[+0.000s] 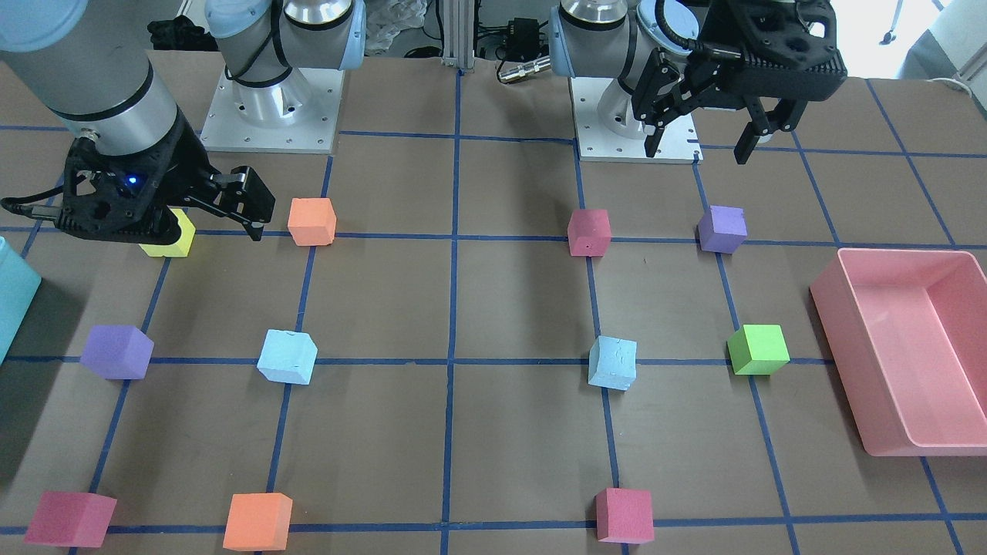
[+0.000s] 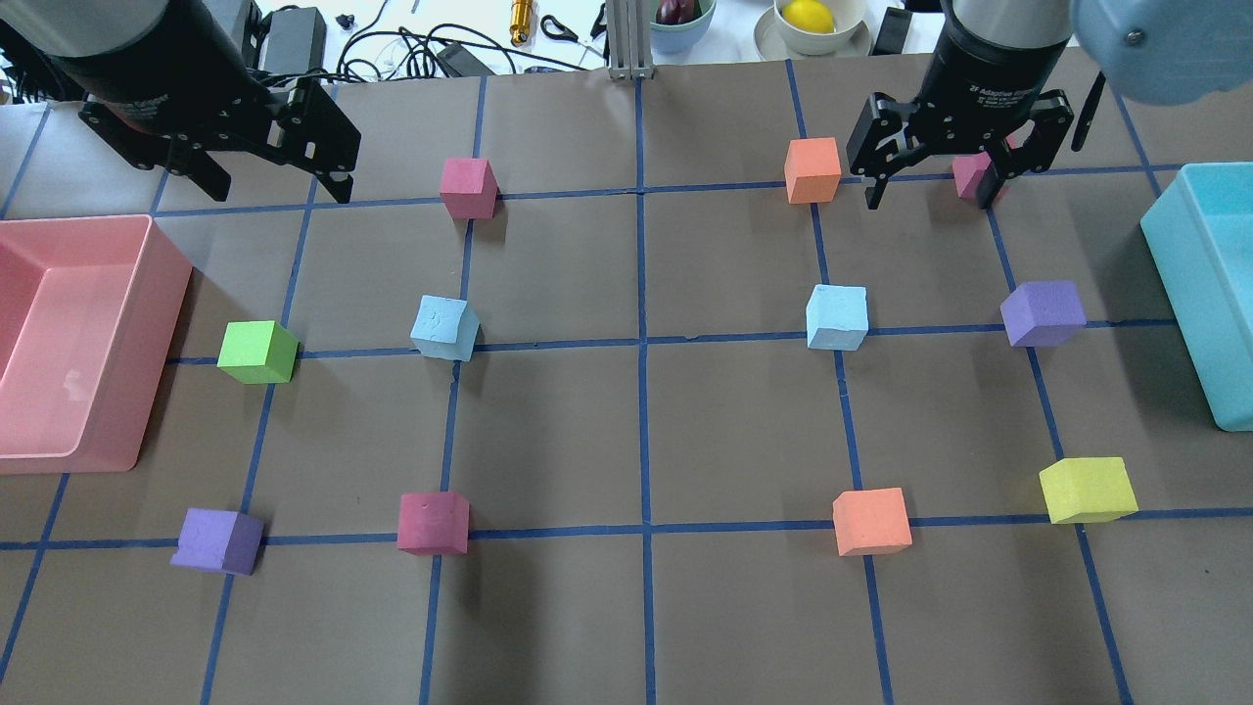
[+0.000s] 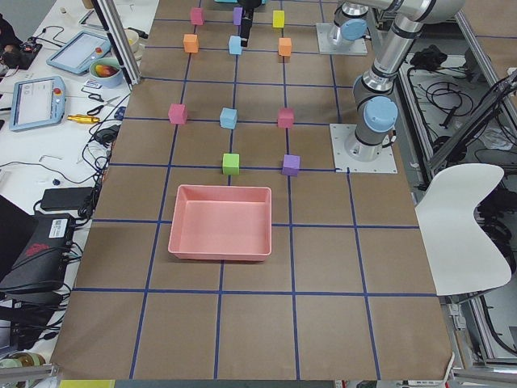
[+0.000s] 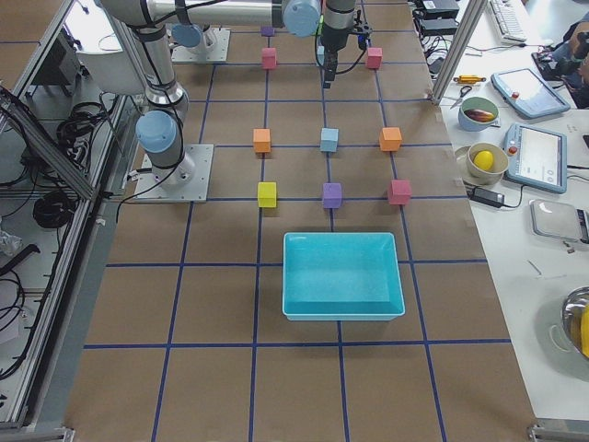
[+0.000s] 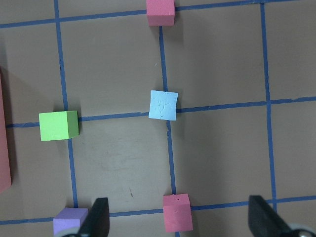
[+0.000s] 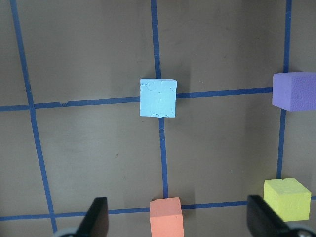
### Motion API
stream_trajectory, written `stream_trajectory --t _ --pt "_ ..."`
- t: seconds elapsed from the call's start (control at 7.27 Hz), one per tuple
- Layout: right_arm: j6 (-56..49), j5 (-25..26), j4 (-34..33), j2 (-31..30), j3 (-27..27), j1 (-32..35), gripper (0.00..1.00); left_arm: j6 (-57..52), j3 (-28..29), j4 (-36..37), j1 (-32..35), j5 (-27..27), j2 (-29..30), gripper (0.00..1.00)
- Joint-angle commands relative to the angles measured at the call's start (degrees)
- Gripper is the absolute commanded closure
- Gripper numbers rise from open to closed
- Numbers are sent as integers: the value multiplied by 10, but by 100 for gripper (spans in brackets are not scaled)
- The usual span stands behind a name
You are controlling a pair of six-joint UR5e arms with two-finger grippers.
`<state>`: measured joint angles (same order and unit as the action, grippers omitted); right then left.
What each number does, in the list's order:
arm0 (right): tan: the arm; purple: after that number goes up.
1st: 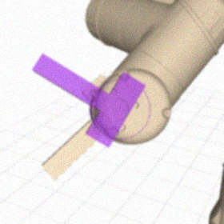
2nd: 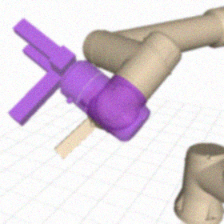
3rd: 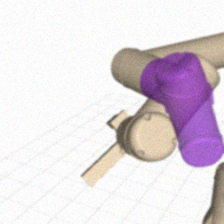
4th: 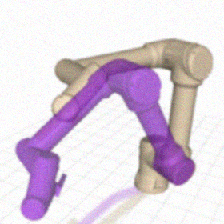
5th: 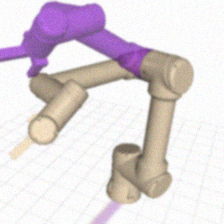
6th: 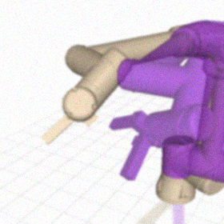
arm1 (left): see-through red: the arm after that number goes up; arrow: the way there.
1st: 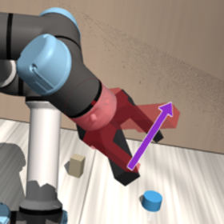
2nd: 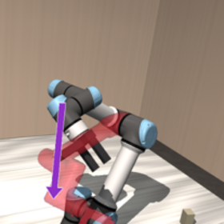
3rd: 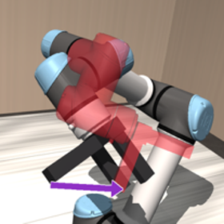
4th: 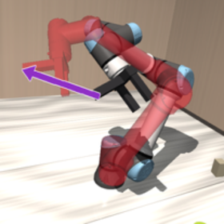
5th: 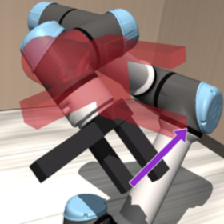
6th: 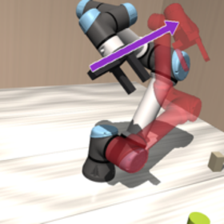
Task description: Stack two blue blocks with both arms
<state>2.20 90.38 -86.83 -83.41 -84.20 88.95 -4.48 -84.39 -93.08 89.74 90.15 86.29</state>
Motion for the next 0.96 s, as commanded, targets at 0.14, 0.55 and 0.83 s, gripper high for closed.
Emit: stream_trajectory --t 0.14,0.55,0.83 --pt "0 0 0 0 0 0 0 0 -5 -1 0 -1 -1 0" --pt "0 3 -5 0 0 1 0 -6 -38 16 -1 -2 47 0" --pt "1 1 -7 13 -2 0 0 -12 -53 98 -2 0 113 0"
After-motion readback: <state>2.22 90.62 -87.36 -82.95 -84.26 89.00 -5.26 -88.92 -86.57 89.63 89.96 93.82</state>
